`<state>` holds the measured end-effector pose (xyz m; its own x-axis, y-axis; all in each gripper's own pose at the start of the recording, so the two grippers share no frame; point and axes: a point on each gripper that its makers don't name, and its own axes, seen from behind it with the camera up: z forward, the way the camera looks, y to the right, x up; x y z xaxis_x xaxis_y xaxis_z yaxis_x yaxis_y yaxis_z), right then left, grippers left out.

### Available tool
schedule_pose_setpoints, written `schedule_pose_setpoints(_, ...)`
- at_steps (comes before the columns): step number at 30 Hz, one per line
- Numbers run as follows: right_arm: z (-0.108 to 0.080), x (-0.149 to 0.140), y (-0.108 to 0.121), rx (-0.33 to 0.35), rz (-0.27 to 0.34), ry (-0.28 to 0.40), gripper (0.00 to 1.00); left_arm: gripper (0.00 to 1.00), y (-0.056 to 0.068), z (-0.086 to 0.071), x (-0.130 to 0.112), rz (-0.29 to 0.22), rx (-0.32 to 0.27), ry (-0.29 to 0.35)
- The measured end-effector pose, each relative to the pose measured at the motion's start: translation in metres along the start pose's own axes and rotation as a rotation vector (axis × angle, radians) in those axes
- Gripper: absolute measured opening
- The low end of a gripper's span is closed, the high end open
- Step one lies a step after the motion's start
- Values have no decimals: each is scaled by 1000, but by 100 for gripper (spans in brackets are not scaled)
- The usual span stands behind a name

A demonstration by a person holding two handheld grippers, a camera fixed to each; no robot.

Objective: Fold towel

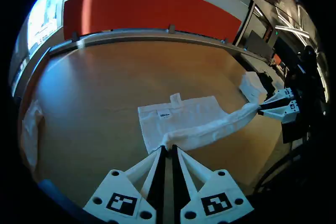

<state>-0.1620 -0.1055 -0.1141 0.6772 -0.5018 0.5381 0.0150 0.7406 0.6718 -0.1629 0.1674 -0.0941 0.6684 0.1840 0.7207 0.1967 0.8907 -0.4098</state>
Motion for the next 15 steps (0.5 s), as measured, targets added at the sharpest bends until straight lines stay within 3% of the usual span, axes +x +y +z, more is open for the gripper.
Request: schedule_pose_setpoints(15, 36, 0, 29, -21, 39, -31, 11, 10, -13, 39, 10, -24, 36, -7)
